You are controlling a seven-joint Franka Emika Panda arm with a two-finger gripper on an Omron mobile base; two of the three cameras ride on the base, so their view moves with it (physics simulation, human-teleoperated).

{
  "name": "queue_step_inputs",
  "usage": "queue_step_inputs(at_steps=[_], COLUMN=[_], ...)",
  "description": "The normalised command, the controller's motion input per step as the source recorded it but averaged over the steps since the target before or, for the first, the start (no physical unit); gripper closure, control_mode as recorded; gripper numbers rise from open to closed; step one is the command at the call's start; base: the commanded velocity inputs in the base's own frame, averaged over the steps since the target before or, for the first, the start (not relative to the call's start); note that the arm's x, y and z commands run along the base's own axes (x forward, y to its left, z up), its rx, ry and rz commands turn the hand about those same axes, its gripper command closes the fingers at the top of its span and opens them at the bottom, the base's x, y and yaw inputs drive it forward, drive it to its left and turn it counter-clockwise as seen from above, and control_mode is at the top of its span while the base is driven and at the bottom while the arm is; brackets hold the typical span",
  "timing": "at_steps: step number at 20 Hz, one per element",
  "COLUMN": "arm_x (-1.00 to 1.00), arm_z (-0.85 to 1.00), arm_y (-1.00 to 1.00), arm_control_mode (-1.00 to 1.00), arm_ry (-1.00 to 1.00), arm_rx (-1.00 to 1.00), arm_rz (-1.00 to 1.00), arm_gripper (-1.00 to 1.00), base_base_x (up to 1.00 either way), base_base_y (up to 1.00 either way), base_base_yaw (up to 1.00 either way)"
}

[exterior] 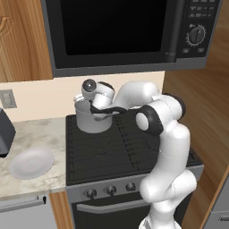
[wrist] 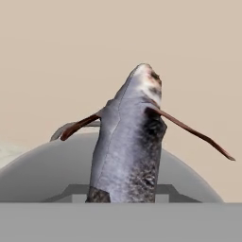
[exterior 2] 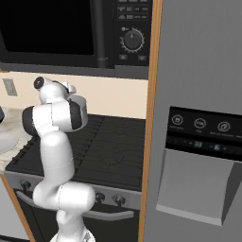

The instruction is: Retrieve the frozen meat and place it in the pot on a burner. Then turn the burner on.

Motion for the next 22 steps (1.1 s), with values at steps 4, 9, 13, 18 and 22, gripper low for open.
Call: queue_step_inputs(at_steps=[4, 9, 13, 18, 22], arm_x=[0.09, 0.06, 0.1, 0.14, 0.17], arm_z=[-0.14, -0.17, -0.17, -0.23, -0.28], arm_y=[0.0, 0.0, 0.0, 0.0, 0.02], arm_control_mode=[-1.0, -1.0, -1.0, -1.0, -1.0], arm_ry=[0.0, 0.0, 0.0, 0.0, 0.0], arm_rx=[0.0, 0.0, 0.0, 0.0, 0.0], arm_rz=[0.0, 0.0, 0.0, 0.0, 0.0], arm_gripper=[1.0, 1.0, 1.0, 1.0, 1.0], base_base_x=[0.0, 0.0, 0.0, 0.0, 0.0], base_base_y=[0.0, 0.0, 0.0, 0.0, 0.0], base_base_yaw=[0.0, 0.0, 0.0, 0.0, 0.0])
